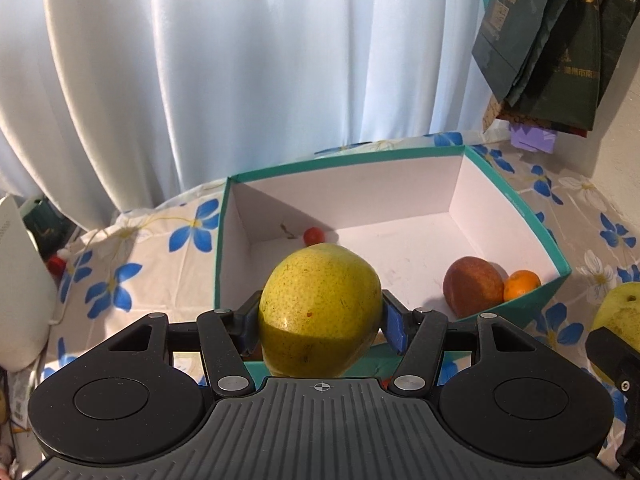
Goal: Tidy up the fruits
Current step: 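Carry the pear into the box and open the left tool while the right tool carries its pear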
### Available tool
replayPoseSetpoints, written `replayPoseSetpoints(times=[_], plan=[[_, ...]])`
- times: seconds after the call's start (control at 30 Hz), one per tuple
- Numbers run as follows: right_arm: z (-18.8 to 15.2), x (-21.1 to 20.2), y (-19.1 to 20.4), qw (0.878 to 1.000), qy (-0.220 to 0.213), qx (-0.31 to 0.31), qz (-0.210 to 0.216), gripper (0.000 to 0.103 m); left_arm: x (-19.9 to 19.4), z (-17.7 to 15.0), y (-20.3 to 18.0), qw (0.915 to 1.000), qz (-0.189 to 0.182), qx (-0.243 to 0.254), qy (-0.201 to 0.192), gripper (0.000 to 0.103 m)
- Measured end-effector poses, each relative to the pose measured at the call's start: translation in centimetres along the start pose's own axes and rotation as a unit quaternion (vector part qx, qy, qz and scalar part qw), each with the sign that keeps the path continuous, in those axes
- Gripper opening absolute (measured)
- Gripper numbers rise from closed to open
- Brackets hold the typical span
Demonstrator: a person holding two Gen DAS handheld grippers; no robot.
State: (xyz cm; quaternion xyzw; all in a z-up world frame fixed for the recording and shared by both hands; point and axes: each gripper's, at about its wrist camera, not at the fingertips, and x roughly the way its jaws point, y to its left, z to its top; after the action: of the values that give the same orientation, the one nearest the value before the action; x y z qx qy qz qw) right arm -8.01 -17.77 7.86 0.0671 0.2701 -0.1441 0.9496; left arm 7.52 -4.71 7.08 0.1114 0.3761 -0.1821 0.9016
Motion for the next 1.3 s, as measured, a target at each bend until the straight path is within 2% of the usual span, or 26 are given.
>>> replayPoseSetpoints(times=[0.53, 0.9, 1.3], plan=[[1.9, 2.6, -0.5, 1.000, -0.015, 0.014, -0.008, 0.062, 4.8, 0.3, 0.3, 0.9994, -0.006, -0.009, 0.032, 0.063], [2.6, 4.2, 0.0, 1.000, -0.012, 0.008, 0.000, 0.062, 7.4, 0.2, 0.7, 0.9986, 0.009, -0.016, 0.050, 0.063], [2.6, 4.2, -0.1, 1.000, -0.014, 0.008, 0.003, 0.062, 8.2, 0.2, 0.4, 0.9989, 0.013, -0.010, 0.044, 0.064]])
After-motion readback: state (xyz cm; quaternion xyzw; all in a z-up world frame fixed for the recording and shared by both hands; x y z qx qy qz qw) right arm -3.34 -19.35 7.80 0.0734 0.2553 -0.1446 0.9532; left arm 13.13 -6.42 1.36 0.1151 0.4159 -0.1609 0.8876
